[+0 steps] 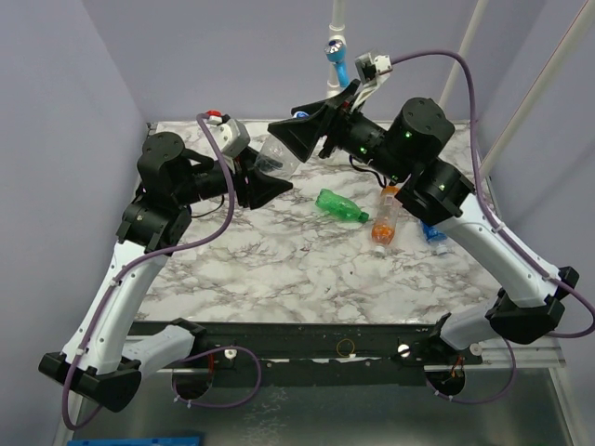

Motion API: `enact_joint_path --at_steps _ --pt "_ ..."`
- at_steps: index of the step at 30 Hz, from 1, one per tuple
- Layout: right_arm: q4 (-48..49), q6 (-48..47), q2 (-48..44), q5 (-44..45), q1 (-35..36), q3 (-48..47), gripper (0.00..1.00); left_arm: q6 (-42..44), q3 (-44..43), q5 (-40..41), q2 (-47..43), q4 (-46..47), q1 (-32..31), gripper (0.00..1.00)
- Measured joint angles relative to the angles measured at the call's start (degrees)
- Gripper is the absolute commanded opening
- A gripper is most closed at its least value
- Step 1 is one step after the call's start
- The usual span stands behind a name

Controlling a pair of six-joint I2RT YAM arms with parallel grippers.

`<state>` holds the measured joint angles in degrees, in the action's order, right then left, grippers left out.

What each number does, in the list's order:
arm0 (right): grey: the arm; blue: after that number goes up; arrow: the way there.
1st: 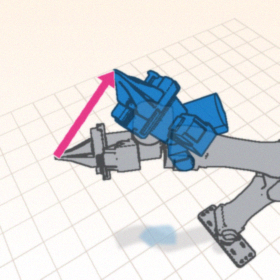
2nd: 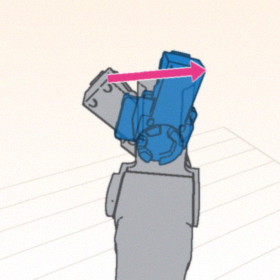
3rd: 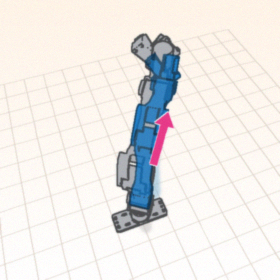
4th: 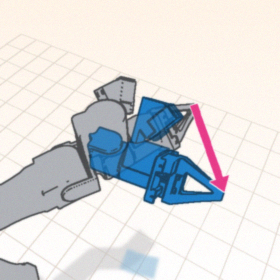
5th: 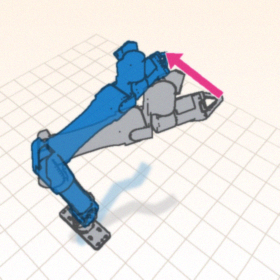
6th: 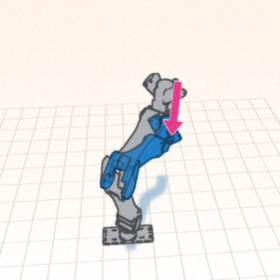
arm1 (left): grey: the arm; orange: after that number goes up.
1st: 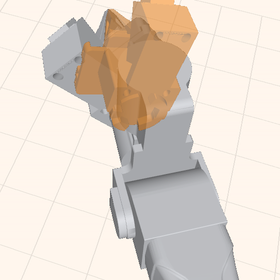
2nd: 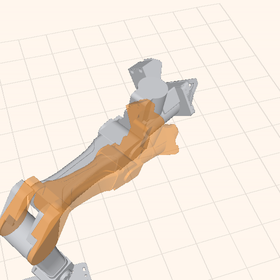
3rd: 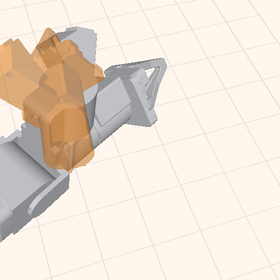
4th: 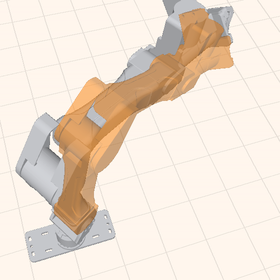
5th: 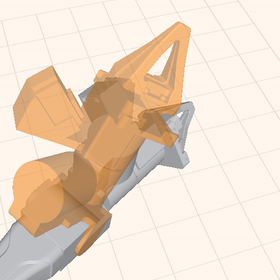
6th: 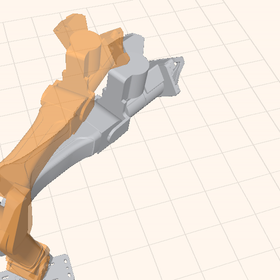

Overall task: Unscrew the bottle caps
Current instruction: Unscrew the bottle cap from the plastic bottle.

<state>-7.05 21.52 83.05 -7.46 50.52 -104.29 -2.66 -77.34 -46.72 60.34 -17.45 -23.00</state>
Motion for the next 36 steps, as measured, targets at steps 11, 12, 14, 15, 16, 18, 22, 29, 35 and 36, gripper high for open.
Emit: enact_joint_path --at_steps 11,12,14,15,16,18,22,29,35,36 --pt "-0.3 -2.6 -1.7 1.2 0.0 2.7 0.68 0.2 0.0 3.4 1.0 -0.9 0.0 0.03" --pt "-0.3 -3.0 -1.7 1.5 0.0 2.5 0.62 0.1 0.0 3.6 1.0 -0.9 0.0 0.03" --pt "-0.3 -3.6 -1.8 2.0 0.0 2.3 0.49 0.1 0.0 3.7 1.0 -0.9 0.0 0.04" --pt "-0.3 -3.8 -1.8 2.1 0.0 2.3 0.42 -0.1 0.0 3.7 1.0 -0.9 0.0 0.05" --pt "-0.3 -4.0 -1.8 2.1 0.0 2.3 0.35 -0.2 0.0 3.7 1.1 -0.8 0.0 0.05" --pt "-0.3 -4.2 -1.8 2.0 0.0 2.3 0.23 -0.5 0.0 3.7 1.2 -0.9 0.0 0.07" --pt "-0.1 -4.7 -1.8 1.9 0.0 2.4 0.05 -1.3 0.0 3.6 1.4 -0.8 0.0 0.77" --pt "0.7 -4.4 -1.7 0.0 -0.1 3.0 0.01 -3.9 0.3 2.3 1.6 0.1 -0.3 0.99" --pt "1.0 -4.1 -1.5 -1.7 -0.1 5.0 0.01 -6.9 -1.7 0.8 3.9 2.9 -0.3 0.82" --pt "1.0 -4.0 -1.4 -2.0 -0.1 5.3 0.0 -7.1 -1.9 0.6 4.0 3.3 -0.3 0.78"
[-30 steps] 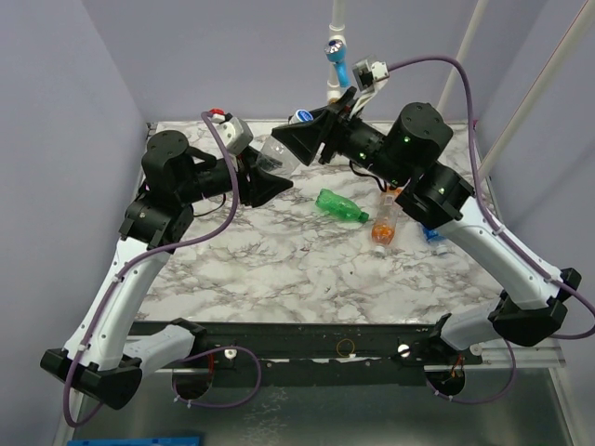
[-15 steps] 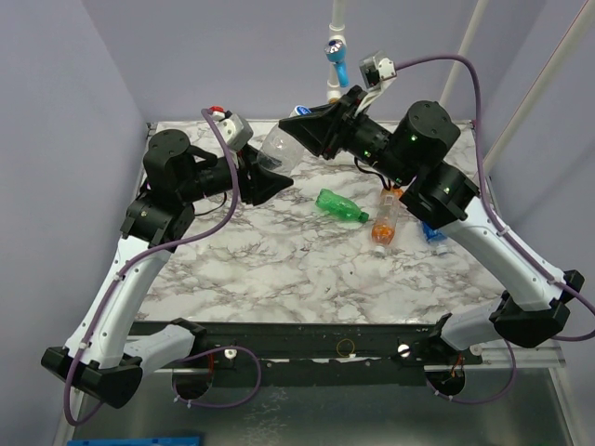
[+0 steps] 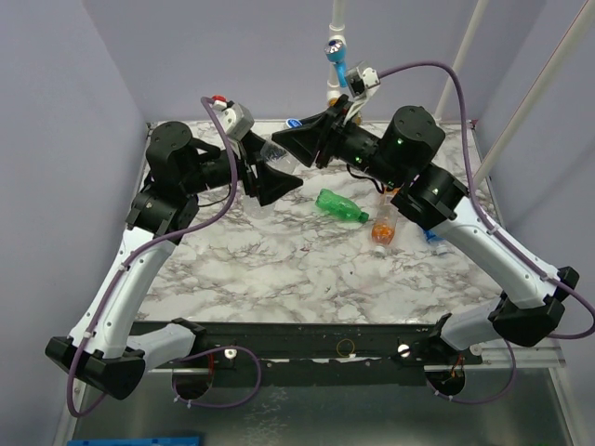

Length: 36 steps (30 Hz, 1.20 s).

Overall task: Unscrew the bottle caps
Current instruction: Unscrew the bottle cap from the plastic bottle.

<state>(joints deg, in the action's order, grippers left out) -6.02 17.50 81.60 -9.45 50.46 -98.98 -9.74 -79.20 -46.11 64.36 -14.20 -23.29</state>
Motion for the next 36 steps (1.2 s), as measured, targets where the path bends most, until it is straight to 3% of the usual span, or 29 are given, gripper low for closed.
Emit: enact_joint_path --at_steps 2,3,4,7,8,12,22,30,32,36 --pt "0.0 0.1 0.2 -0.4 0.0 0.5 0.03 -0.5 -0.1 -1.0 0.2 0.8 0.0 0.63" --pt "0.0 0.2 0.3 -0.5 0.0 0.7 0.1 -0.7 -0.1 -1.5 0.2 0.9 0.0 0.53" --pt "0.0 0.3 0.3 -0.5 0.0 0.9 0.23 -0.8 -0.1 -2.0 0.2 1.2 -0.1 0.47" --pt "0.3 0.4 0.3 -0.7 0.0 0.9 0.56 -0.8 0.0 -2.4 0.2 1.3 0.1 0.44" --pt "0.3 0.4 0.3 -0.7 0.0 0.9 0.63 -0.7 0.3 -2.3 0.0 1.4 0.1 0.42" --pt "0.4 0.9 0.5 -0.2 0.0 0.6 0.73 0.0 1.7 -2.2 -1.0 1.3 -0.1 0.35" --pt "-3.8 1.9 4.5 3.0 0.0 -9.9 0.65 2.1 2.4 3.1 -1.8 1.2 -0.1 0.26" --pt "-7.8 2.2 6.6 3.4 0.0 -10.8 0.64 2.6 2.4 4.7 -1.8 1.2 -0.1 0.23" --pt "-8.6 2.3 6.9 3.4 0.0 -10.8 0.57 2.6 2.4 5.2 -1.8 1.2 -0.1 0.22" --pt "-9.0 2.6 6.9 3.4 0.0 -10.7 0.35 2.7 2.4 5.6 -1.8 1.2 -0.1 0.21"
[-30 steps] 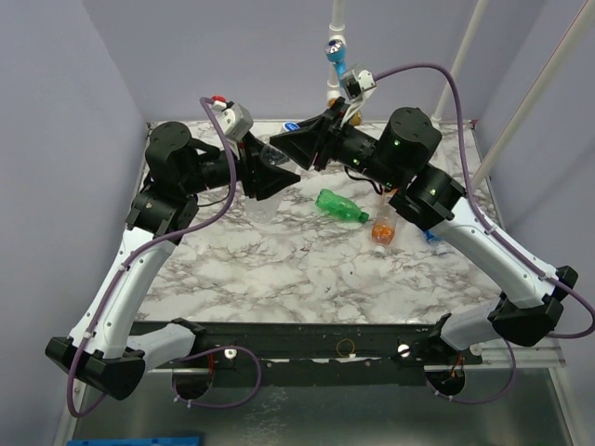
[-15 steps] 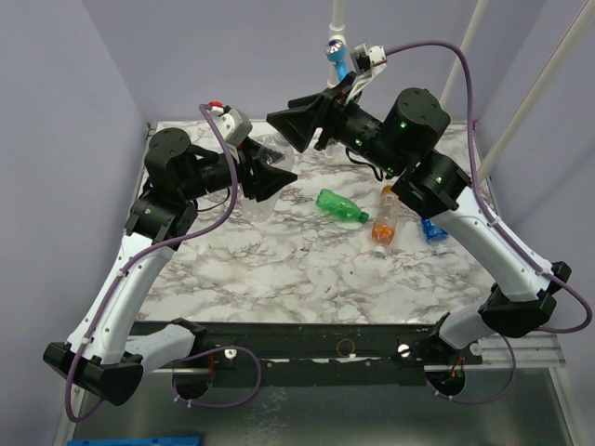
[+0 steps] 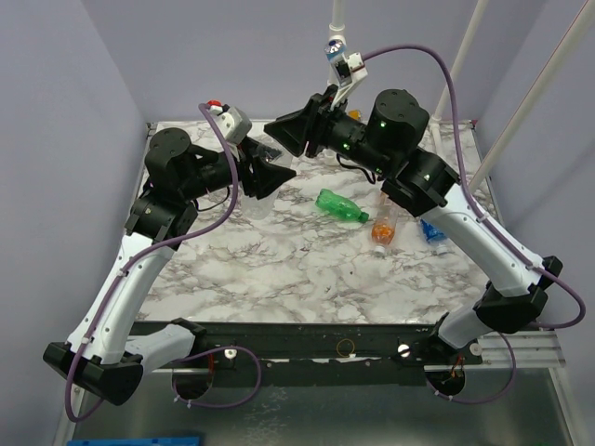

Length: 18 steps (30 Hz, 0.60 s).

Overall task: Unscrew the bottle caps
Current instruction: Unscrew the bottle cap from the plastic bottle.

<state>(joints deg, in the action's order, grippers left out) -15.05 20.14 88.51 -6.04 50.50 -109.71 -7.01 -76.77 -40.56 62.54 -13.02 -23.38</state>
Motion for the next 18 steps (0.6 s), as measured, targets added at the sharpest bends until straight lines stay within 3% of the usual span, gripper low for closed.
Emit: enact_joint_path --at_steps 3,9,13,18 --pt "0.9 0.6 -0.4 -0.2 0.1 0.8 0.29 0.0 0.0 0.2 0.0 -0.2 0.0 0.2" --pt "2.4 0.5 -1.2 -0.3 0.1 2.3 0.01 0.0 0.0 0.1 -0.1 -0.4 0.0 0.18" --pt "2.6 -0.3 -1.4 -2.2 0.0 2.3 0.01 -0.6 -0.1 -1.4 -0.1 -0.3 0.0 0.16" --pt "7.5 -2.2 -3.5 -17.3 -2.3 4.7 0.01 -5.5 -2.3 -9.9 0.3 0.1 0.1 0.15"
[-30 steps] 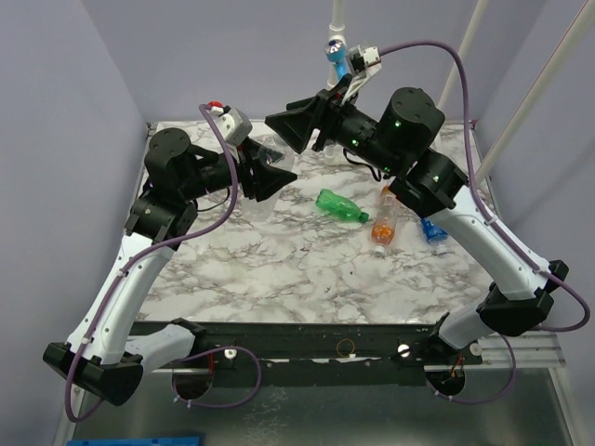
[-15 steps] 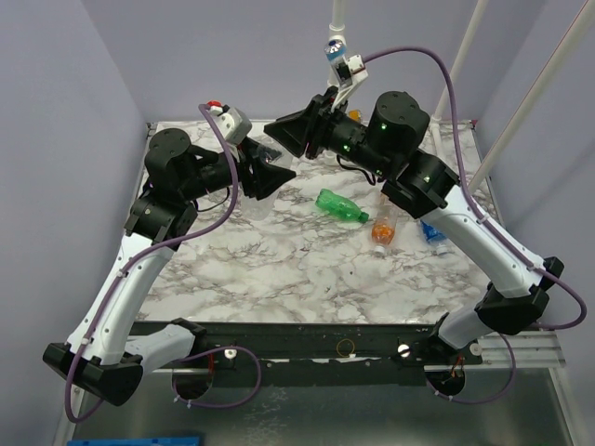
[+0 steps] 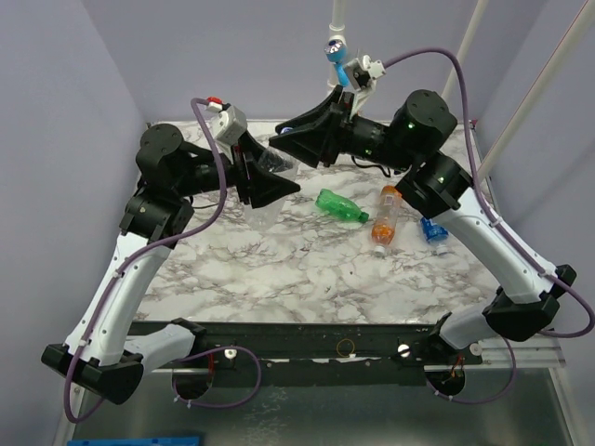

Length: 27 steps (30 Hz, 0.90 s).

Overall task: Unscrew the bottle caps
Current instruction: Unscrew the bottle cap from the plastic bottle.

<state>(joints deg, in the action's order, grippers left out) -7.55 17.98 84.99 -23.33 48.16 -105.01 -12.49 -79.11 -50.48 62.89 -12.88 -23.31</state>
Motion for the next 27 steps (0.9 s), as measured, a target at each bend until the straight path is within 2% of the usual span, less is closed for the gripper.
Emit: enact_joint_path --at_steps 7,8,9,10,11,12,13,15,18,20,24,27 --pt "12.8 0.2 -2.6 -22.6 -0.8 2.3 0.01 -10.5 -4.4 -15.3 0.2 4.2 -1.0 0.08" --pt "14.3 0.4 -2.5 -25.0 -0.8 2.3 0.11 -11.3 -4.8 -16.8 0.3 4.5 -1.2 0.08" --pt "15.0 0.4 -2.5 -26.2 -0.8 2.3 0.29 -12.0 -4.9 -18.0 0.4 5.0 -1.3 0.07" --pt "15.3 0.4 -2.4 -27.2 -0.8 2.3 0.59 -12.4 -4.9 -18.9 0.5 5.2 -1.4 0.07" --pt "15.2 0.3 -2.4 -27.6 -0.8 2.3 0.77 -12.7 -4.9 -19.6 0.7 5.3 -1.5 0.07" --pt "14.8 0.0 -2.4 -27.6 -0.8 2.3 0.91 -13.2 -4.9 -19.6 0.8 5.5 -1.5 0.07" --pt "13.8 -0.3 -2.5 -27.5 -0.8 2.3 0.99 -13.2 -4.9 -19.1 0.9 6.0 -1.3 0.08" --pt "11.4 -1.4 -2.6 -24.4 -0.4 2.1 1.0 -12.9 -4.9 -17.5 0.9 6.1 -0.8 0.09" --pt "6.2 -2.4 -2.4 -15.1 0.2 0.1 1.0 -9.6 -4.7 -12.7 0.9 5.6 -0.7 0.08" --pt "3.4 -2.6 -1.7 -10.8 0.2 -2.3 1.0 -6.2 -4.3 -8.6 0.7 4.9 -0.7 0.03" --pt "-2.1 -2.6 1.0 -0.9 0.1 -9.1 1.0 1.4 -2.5 1.9 0.2 3.0 -0.7 0.03" --pt "-5.4 -2.9 2.3 5.6 0.1 -11.3 0.95 5.6 -1.5 8.2 0.2 2.0 -0.7 0.03"
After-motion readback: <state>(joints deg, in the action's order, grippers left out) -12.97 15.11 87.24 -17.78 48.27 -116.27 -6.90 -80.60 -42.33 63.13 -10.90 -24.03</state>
